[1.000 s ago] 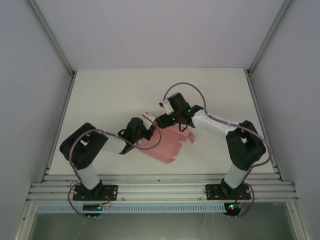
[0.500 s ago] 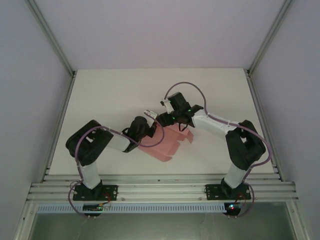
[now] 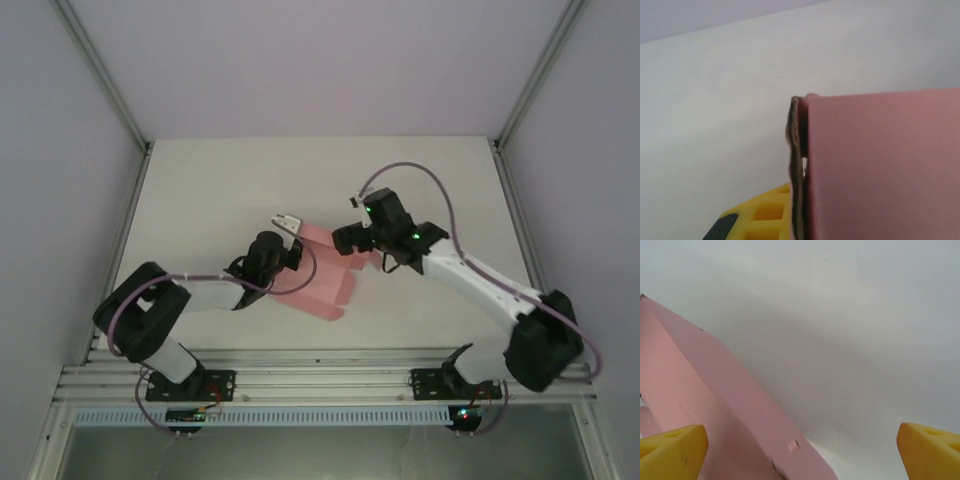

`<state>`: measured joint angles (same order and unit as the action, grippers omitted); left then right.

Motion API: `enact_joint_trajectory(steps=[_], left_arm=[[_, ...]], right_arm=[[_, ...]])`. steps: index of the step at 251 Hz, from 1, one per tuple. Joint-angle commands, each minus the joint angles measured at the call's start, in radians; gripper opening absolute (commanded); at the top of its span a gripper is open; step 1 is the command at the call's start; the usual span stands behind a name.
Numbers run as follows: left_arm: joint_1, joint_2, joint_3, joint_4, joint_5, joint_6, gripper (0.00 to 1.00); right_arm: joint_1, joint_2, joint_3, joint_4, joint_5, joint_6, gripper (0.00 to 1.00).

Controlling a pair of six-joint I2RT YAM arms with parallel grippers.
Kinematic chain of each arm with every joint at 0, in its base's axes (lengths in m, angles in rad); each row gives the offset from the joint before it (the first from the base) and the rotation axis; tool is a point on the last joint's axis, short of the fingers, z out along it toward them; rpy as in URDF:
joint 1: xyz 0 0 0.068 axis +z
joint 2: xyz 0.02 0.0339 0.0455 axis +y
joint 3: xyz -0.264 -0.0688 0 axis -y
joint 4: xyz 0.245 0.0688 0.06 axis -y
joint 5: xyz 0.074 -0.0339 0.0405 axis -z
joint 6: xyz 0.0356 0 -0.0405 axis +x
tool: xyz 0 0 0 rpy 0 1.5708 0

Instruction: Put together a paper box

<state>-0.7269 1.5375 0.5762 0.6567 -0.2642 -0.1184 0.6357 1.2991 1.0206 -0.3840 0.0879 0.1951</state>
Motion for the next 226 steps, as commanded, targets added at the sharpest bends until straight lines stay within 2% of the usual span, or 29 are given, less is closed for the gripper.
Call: enact_joint_trajectory(steps=[1, 40, 100, 160, 189, 226], left_arm=[[0.002, -0.041, 0.017, -0.078, -0.068, -0.026, 0.0], [0.003, -0.073, 0.031, -0.139, -0.025, -0.017, 0.0], [0.002, -0.115, 0.015, -0.134, 0.052, -0.025, 0.0], [0.002, -0.14, 0.026, -0.161, 0.146, -0.04, 0.0], [0.002, -0.143, 0.032, -0.179, 0.1, -0.086, 0.0], [0.003, -0.166, 0.039, -0.22, 0.03, -0.192, 0.0]], right_arm=[[-0.014, -0.079, -0.062, -0.069, 0.047, 0.0, 0.99], [-0.029, -0.118, -0.136, -0.028, -0.016, -0.012, 0.99], [-0.04, 0.0, -0.146, 0.035, -0.017, -0.019, 0.97], [-0.032, 0.058, -0.166, 0.312, -0.143, -0.023, 0.97], [-0.032, 0.024, -0.215, 0.408, -0.189, 0.058, 0.98], [-0.066, -0.105, -0.329, 0.477, -0.126, 0.205, 0.99]])
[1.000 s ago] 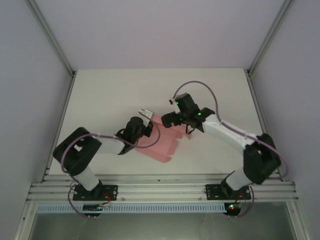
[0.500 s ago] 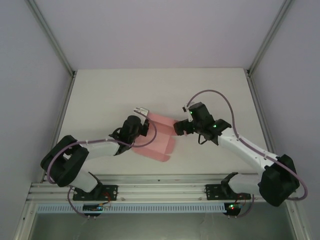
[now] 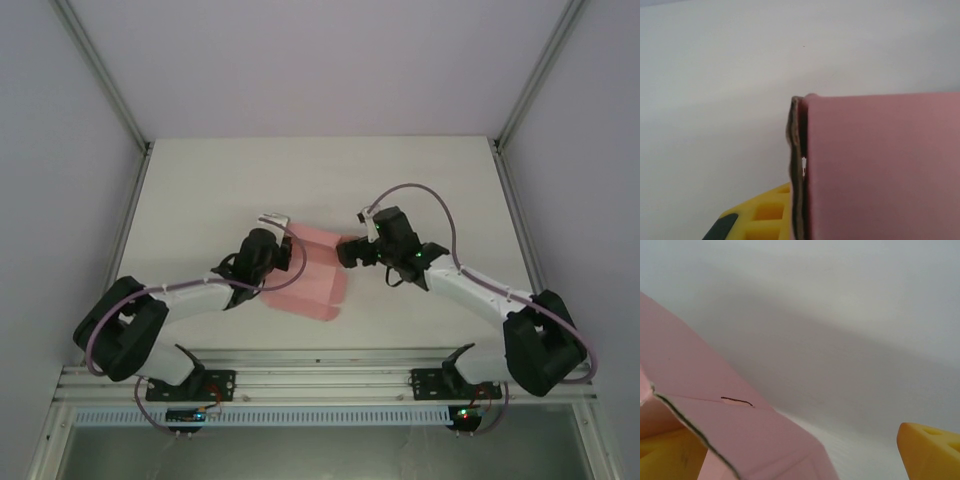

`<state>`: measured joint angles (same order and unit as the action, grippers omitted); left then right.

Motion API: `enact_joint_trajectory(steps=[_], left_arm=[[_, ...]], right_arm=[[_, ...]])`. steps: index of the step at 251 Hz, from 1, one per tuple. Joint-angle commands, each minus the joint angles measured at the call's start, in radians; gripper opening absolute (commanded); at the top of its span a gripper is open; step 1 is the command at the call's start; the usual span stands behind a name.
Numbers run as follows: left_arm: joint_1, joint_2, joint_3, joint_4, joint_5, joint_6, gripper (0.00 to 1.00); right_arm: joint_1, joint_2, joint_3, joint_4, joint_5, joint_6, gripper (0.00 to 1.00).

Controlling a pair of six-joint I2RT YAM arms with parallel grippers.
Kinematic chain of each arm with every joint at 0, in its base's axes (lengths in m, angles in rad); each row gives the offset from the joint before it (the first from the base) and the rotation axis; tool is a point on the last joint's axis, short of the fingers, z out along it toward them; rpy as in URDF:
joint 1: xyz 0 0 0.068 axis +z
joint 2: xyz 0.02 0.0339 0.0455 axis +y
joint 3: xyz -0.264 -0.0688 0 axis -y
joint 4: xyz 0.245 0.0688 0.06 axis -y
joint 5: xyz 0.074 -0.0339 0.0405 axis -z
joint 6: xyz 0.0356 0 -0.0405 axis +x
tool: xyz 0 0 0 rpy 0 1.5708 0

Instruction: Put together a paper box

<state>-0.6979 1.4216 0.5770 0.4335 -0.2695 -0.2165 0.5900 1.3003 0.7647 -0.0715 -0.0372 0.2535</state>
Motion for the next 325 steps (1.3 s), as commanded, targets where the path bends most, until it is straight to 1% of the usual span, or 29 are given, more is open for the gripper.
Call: enact_joint_trajectory(steps=[1, 24, 36, 61, 81, 91, 108, 126, 164, 186, 216, 246, 260, 276, 292, 309, 325], left_arm=[[-0.026, -0.051, 0.037, 0.004, 0.037, -0.095, 0.0], [-0.026, -0.075, 0.038, -0.003, 0.048, -0.12, 0.0], [-0.025, -0.087, 0.047, -0.03, 0.029, -0.139, 0.0], [-0.024, -0.104, 0.079, -0.097, -0.002, -0.156, 0.0], [-0.024, -0.112, 0.091, -0.115, -0.002, -0.153, 0.0], [-0.024, -0.114, 0.089, -0.118, -0.001, -0.155, 0.0], [-0.025, -0.123, 0.089, -0.121, 0.016, -0.153, 0.0], [-0.024, -0.126, 0.09, -0.124, 0.036, -0.148, 0.0], [-0.024, -0.125, 0.093, -0.136, 0.034, -0.146, 0.0], [-0.024, -0.124, 0.095, -0.139, 0.062, -0.133, 0.0], [-0.023, -0.115, 0.094, -0.119, 0.115, -0.127, 0.0], [-0.023, -0.11, 0.103, -0.118, 0.132, -0.14, 0.0], [-0.025, -0.11, 0.108, -0.125, 0.13, -0.151, 0.0], [-0.024, -0.114, 0.109, -0.127, 0.134, -0.157, 0.0], [-0.025, -0.116, 0.113, -0.136, 0.126, -0.161, 0.0], [-0.024, -0.117, 0.112, -0.15, 0.09, -0.147, 0.0], [-0.022, -0.118, 0.118, -0.176, 0.042, -0.125, 0.0]], right_arm=[[-0.022, -0.11, -0.076, 0.167, 0.0, 0.151, 0.99], [-0.058, -0.216, -0.163, 0.199, 0.002, 0.221, 0.99], [-0.074, -0.267, -0.196, 0.184, -0.002, 0.222, 0.99], [-0.094, -0.345, -0.216, 0.059, 0.015, 0.174, 0.99], [-0.102, -0.366, -0.217, -0.043, 0.018, 0.155, 0.99], [-0.106, -0.365, -0.218, -0.069, 0.009, 0.148, 0.99], [-0.107, -0.356, -0.227, -0.06, -0.012, 0.141, 0.99], [-0.106, -0.332, -0.233, -0.011, -0.01, 0.145, 0.99], [-0.105, -0.287, -0.234, 0.074, 0.009, 0.161, 0.99], [-0.104, -0.266, -0.234, 0.126, -0.024, 0.162, 0.99], [-0.101, -0.224, -0.216, 0.22, -0.101, 0.165, 0.99], [-0.08, -0.166, -0.176, 0.274, -0.162, 0.17, 0.99], [-0.064, -0.137, -0.158, 0.28, -0.164, 0.167, 0.99], [-0.047, -0.113, -0.143, 0.271, -0.12, 0.172, 0.99], [-0.042, -0.106, -0.143, 0.276, -0.107, 0.168, 0.99], [-0.042, -0.118, -0.149, 0.254, -0.109, 0.17, 0.99], [-0.042, -0.15, -0.155, 0.187, -0.108, 0.167, 0.99]])
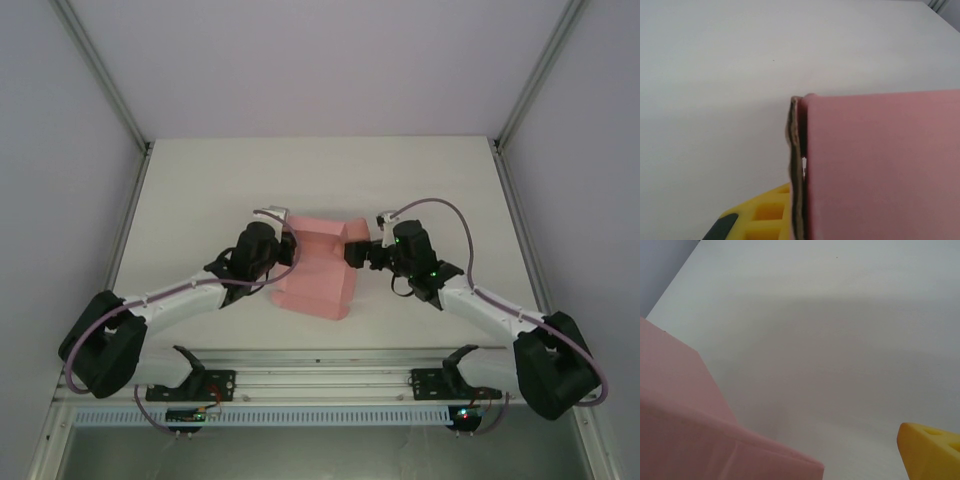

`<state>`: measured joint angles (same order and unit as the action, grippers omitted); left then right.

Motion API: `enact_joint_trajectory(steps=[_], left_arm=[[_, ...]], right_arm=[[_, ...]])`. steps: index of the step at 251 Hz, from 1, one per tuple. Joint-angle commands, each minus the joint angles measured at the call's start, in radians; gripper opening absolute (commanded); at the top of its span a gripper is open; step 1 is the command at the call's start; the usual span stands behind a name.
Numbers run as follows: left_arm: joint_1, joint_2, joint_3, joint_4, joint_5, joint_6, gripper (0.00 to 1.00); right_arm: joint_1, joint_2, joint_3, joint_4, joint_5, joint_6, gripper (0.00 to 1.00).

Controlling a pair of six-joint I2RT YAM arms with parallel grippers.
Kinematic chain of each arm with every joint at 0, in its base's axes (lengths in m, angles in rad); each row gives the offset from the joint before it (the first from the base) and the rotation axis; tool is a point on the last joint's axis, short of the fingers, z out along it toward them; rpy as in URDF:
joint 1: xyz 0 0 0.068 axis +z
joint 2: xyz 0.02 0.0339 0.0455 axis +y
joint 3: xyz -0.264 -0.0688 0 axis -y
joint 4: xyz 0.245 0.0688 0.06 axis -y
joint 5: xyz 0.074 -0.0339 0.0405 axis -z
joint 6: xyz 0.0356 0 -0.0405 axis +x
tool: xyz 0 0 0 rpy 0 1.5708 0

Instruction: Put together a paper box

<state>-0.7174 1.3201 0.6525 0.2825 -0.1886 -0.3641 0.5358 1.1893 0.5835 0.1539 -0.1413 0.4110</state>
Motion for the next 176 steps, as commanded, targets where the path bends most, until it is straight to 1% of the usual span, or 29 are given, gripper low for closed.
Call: enact_joint_trajectory(steps=[1, 17, 37, 52, 65, 75, 90, 105, 125, 136, 148, 158, 176], left_arm=[[-0.003, -0.015, 0.043, -0.027, -0.042, 0.024, 0.0], [0.008, -0.014, 0.047, -0.06, -0.059, 0.044, 0.0], [0.039, -0.012, 0.038, -0.079, -0.055, 0.045, 0.0], [0.061, -0.013, 0.022, -0.076, -0.02, 0.048, 0.0], [0.075, -0.015, 0.004, -0.063, 0.027, 0.065, 0.0], [0.079, -0.016, -0.003, -0.06, 0.056, 0.082, 0.0], [0.079, -0.02, -0.006, -0.068, 0.091, 0.099, 0.0], [0.08, -0.025, -0.008, -0.075, 0.096, 0.097, 0.0], [0.08, -0.035, -0.009, -0.08, 0.115, 0.103, 0.0], [0.08, -0.041, -0.009, -0.077, 0.131, 0.103, 0.0], [0.08, -0.047, -0.011, -0.072, 0.15, 0.1, 0.0], [0.08, -0.05, -0.011, -0.072, 0.153, 0.091, 0.0], [0.079, -0.052, -0.007, -0.07, 0.172, 0.089, 0.0]], right_arm=[[0.012, -0.041, 0.026, -0.042, -0.004, 0.009, 0.99], [0.009, -0.093, 0.017, -0.114, -0.004, -0.001, 0.99], [0.005, -0.172, 0.011, -0.216, -0.012, -0.065, 0.99], [-0.002, -0.233, 0.009, -0.296, -0.026, -0.134, 0.99], [-0.014, -0.281, 0.017, -0.34, 0.002, -0.172, 0.99], [-0.041, -0.311, 0.027, -0.367, 0.022, -0.187, 0.99], [-0.104, -0.335, 0.06, -0.409, 0.019, -0.186, 0.99], [-0.178, -0.332, 0.085, -0.431, -0.016, -0.163, 0.99], [-0.276, -0.293, 0.102, -0.416, -0.11, -0.144, 0.99], [-0.311, -0.255, 0.114, -0.403, -0.167, -0.144, 0.97], [-0.326, -0.204, 0.13, -0.393, -0.22, -0.15, 0.95], [-0.331, -0.162, 0.145, -0.369, -0.231, -0.164, 0.94], [-0.296, -0.088, 0.167, -0.348, -0.303, -0.187, 0.92]])
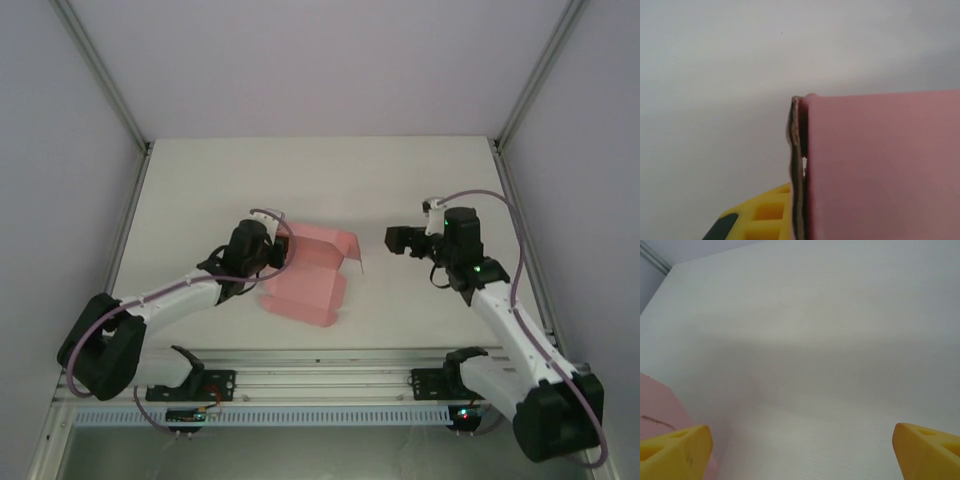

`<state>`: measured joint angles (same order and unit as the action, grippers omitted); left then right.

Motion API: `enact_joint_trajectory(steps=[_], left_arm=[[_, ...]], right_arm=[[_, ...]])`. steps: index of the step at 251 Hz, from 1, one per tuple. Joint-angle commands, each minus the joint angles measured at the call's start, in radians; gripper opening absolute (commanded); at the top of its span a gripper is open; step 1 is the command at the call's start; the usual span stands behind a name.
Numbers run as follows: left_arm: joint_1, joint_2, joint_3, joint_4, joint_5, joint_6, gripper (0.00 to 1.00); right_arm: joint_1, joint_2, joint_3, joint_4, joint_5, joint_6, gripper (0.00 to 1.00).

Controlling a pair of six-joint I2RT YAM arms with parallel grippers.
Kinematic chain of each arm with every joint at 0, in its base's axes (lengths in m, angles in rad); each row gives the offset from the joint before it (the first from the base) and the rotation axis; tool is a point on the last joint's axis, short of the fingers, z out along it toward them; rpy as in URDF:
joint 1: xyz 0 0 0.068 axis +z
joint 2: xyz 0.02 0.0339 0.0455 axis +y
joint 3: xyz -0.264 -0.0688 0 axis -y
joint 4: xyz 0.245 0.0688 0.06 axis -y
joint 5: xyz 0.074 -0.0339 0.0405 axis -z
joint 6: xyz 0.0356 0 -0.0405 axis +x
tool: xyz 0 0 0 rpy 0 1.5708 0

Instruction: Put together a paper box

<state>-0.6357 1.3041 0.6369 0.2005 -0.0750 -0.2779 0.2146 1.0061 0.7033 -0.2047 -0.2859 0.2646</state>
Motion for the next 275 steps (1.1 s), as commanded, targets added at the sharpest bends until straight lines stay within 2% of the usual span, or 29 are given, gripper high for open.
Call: enact_joint_trajectory(steps=[1, 60, 91, 131, 162, 206, 245, 275], left_arm=[[-0.002, -0.037, 0.009, 0.013, 0.059, 0.002, 0.0], [-0.001, -0.019, 0.015, 0.016, 0.062, -0.013, 0.0], [-0.002, -0.008, 0.019, 0.017, 0.069, -0.021, 0.0], [-0.003, 0.004, 0.026, 0.022, 0.101, -0.031, 0.0], [-0.003, -0.002, 0.038, -0.006, 0.059, -0.061, 0.0], [-0.001, -0.017, 0.05, -0.081, -0.073, -0.086, 0.0], [-0.002, -0.029, 0.047, -0.083, -0.085, -0.094, 0.0], [-0.003, -0.028, 0.052, -0.085, -0.07, -0.1, 0.0]], right_arm=[[0.028, 0.099, 0.047, 0.012, -0.161, -0.04, 0.92], [0.237, 0.259, 0.11, 0.079, -0.19, -0.08, 0.9], [0.306, 0.319, 0.108, 0.169, -0.168, -0.024, 0.9], [0.363, 0.401, 0.135, 0.203, -0.017, 0.034, 0.91], [0.374, 0.408, 0.151, 0.145, 0.084, 0.041, 0.9], [0.326, 0.273, 0.088, 0.039, 0.155, 0.054, 0.91], [0.246, 0.128, 0.016, -0.042, 0.059, -0.031, 0.89], [0.25, 0.07, 0.004, -0.034, -0.014, -0.134, 0.84]])
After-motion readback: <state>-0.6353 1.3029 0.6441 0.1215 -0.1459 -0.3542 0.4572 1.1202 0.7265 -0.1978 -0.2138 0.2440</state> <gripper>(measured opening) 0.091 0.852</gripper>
